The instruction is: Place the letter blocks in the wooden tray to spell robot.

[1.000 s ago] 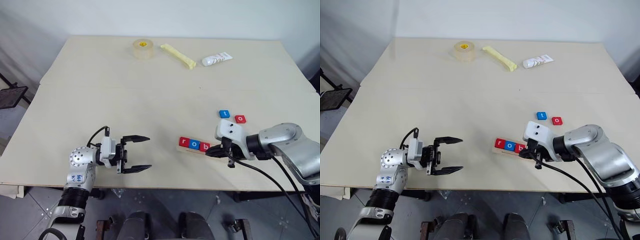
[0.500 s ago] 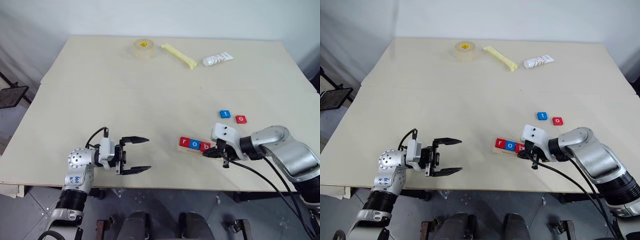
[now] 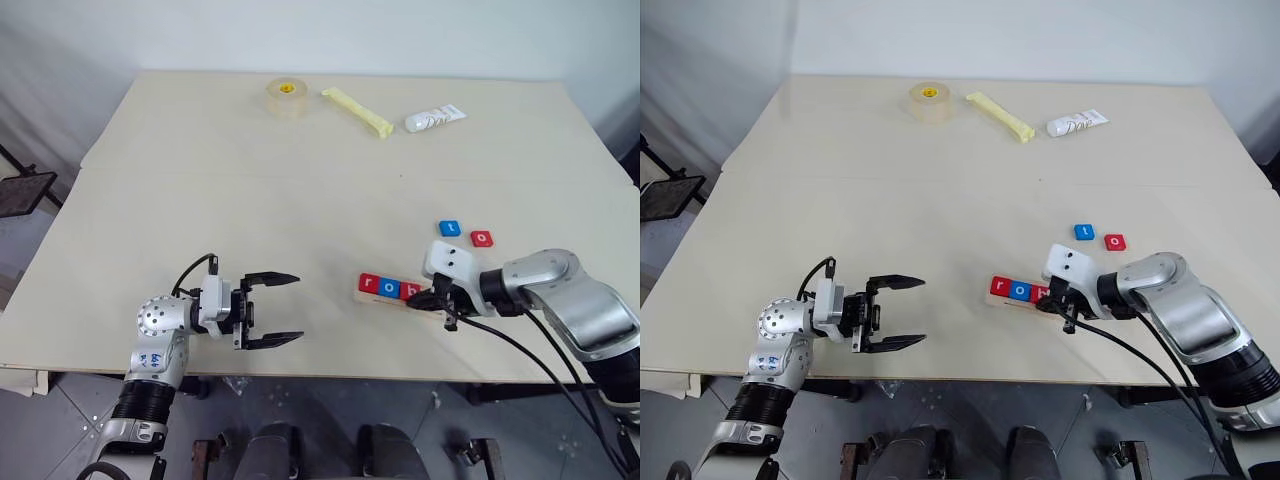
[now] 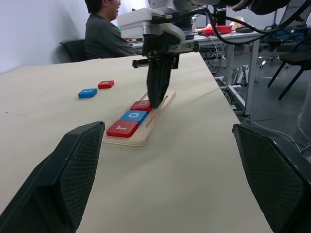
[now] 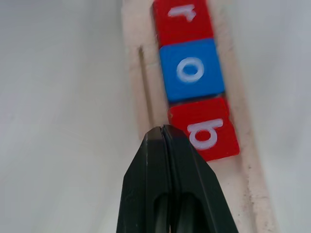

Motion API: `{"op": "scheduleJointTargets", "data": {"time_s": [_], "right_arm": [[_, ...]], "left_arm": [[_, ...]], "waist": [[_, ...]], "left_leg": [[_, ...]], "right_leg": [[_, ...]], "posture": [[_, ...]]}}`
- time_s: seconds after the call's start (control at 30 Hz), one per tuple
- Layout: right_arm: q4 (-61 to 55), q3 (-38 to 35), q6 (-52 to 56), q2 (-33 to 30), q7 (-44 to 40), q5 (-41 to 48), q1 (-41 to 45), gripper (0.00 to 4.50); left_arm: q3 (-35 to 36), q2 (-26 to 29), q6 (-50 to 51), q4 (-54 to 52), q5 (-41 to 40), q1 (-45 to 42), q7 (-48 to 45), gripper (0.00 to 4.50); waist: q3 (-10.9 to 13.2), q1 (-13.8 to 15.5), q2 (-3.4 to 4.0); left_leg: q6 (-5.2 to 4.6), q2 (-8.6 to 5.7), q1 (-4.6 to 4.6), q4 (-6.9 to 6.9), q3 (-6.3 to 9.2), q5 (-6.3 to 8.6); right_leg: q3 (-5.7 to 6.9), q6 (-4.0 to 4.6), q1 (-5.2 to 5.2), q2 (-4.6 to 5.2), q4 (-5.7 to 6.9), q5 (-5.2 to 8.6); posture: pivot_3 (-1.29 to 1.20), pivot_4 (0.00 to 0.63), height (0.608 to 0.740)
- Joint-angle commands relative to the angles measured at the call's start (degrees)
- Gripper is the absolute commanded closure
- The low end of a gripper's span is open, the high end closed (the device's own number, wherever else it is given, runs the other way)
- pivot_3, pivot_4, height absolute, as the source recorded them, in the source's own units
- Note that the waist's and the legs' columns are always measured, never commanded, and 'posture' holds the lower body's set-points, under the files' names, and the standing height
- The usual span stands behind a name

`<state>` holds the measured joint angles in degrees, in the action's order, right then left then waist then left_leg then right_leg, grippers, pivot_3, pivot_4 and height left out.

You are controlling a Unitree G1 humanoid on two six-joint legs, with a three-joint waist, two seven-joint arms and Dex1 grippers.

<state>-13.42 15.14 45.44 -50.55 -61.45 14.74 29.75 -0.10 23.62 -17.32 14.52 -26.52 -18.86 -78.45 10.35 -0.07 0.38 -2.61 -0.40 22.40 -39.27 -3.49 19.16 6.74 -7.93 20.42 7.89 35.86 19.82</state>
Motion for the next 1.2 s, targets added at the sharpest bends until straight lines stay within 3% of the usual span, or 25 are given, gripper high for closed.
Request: {"op": "scheduleJointTargets", "data": {"time_s": [0.03,0.33,0.53,0.87,1.2], "right_arm": [[-2.3,-1.9,0.4,-0.2,0.6,0.6,0.3,4.48],[-7.3,-7.4,2.2,-5.5,-2.6,5.1,-3.0,4.48],[-2.0,-9.0,-1.5,-8.1,-0.4,1.9,-4.9,4.48],[9.9,-6.8,-9.1,-6.6,0.8,-3.6,-4.6,4.48],[10.0,-7.2,-9.2,-5.5,0.6,-4.5,-4.2,4.48]], "left_arm": [[-0.1,0.0,-0.3,-0.7,0.1,-0.5,0.1,0.0],[-0.1,0.3,-0.3,-1.0,-0.1,-0.3,0.1,0.0],[-0.2,0.5,-0.2,-1.0,-0.2,-0.3,-0.3,0.0],[-0.2,0.3,-0.3,0.1,-0.2,-1.1,-0.8,0.0],[0.1,0.5,-0.5,0.1,0.0,-1.0,-0.6,0.0]], "waist": [[0.0,0.1,0.0],[0.0,0.1,0.0],[0.0,0.1,-0.01],[0.0,0.0,-0.01],[0.0,0.0,-0.01]], "left_leg": [[0.0,0.0,0.0,0.0,0.0,0.0],[0.0,-0.02,0.01,0.0,0.01,0.0],[0.0,-0.01,0.0,0.0,0.01,0.0],[0.0,-0.01,0.0,0.01,-0.03,0.0],[0.0,0.0,-0.02,0.0,-0.03,0.0]], "right_leg": [[0.0,0.0,0.0,0.0,0.0,0.0],[0.0,0.0,0.0,0.01,-0.01,0.0],[0.01,0.0,-0.03,0.02,-0.02,0.0],[0.02,0.0,-0.03,0.01,-0.02,0.0],[0.01,0.0,-0.04,0.01,-0.02,0.0]], "posture": [[0.0,0.15,0.74],[0.0,0.15,0.74],[0.0,0.15,0.74],[0.0,0.15,0.74],[0.0,0.15,0.74]]}}
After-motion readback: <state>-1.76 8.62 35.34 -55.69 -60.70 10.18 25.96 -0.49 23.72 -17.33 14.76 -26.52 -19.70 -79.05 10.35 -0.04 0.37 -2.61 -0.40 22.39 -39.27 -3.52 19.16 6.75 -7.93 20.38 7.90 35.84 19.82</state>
